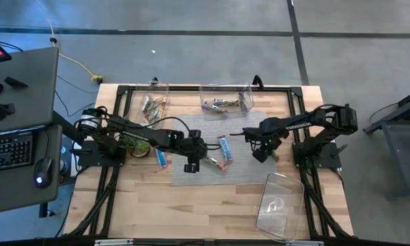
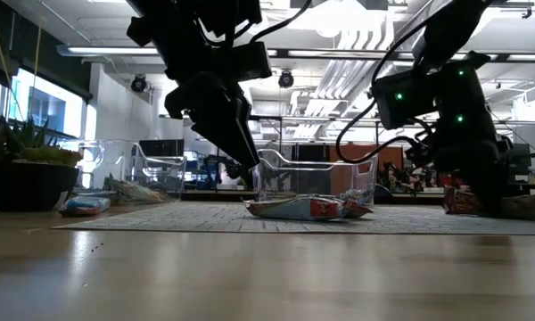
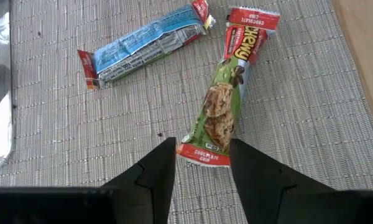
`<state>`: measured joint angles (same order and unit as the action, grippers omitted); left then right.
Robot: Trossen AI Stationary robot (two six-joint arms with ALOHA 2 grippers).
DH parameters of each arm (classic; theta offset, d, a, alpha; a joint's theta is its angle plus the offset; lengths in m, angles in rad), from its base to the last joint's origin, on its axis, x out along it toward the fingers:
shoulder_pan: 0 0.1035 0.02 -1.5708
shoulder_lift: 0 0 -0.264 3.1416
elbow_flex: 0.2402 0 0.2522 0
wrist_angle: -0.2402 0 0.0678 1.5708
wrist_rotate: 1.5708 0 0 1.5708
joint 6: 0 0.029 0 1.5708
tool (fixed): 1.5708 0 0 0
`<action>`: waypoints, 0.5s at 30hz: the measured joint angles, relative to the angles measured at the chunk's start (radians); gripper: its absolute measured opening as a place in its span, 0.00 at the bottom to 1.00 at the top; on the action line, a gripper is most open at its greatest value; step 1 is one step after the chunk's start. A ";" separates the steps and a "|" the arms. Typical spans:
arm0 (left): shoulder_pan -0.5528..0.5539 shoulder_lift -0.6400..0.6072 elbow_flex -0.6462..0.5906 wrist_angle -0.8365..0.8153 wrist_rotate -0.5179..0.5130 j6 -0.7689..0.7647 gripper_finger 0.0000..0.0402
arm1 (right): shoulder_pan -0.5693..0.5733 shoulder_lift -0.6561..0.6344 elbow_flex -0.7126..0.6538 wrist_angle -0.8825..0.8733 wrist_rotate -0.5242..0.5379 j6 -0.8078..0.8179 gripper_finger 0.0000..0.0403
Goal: Pick and place Granola Bars by type
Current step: Put the red granola bar into the bottom transparent bin
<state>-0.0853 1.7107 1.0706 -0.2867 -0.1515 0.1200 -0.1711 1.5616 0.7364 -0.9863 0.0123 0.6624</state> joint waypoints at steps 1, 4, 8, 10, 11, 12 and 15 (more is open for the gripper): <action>0.000 0.000 0.000 0.000 0.000 0.000 0.36 | 0.000 0.000 0.000 0.000 -0.015 -0.003 0.25; 0.000 0.000 0.000 0.000 0.000 0.000 0.36 | 0.000 0.000 0.000 0.000 -0.049 -0.012 0.17; 0.000 0.000 0.000 0.000 0.000 0.000 0.36 | 0.000 0.000 0.011 -0.014 -0.073 0.018 0.09; 0.000 0.000 0.000 0.000 0.000 0.001 0.36 | 0.004 0.001 0.040 -0.053 -0.095 0.037 0.07; 0.000 0.000 0.000 0.000 0.000 0.001 0.36 | 0.008 0.001 0.065 -0.082 -0.104 0.038 0.07; 0.000 0.000 0.000 0.000 0.000 0.001 0.36 | 0.015 0.001 0.095 -0.120 -0.107 0.037 0.08; 0.000 0.000 0.000 0.000 0.000 0.001 0.36 | 0.051 0.001 0.215 -0.243 -0.075 0.038 0.11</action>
<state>-0.0853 1.7107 1.0702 -0.2864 -0.1513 0.1212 -0.1202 1.5623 0.9511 -1.2294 -0.0628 0.7000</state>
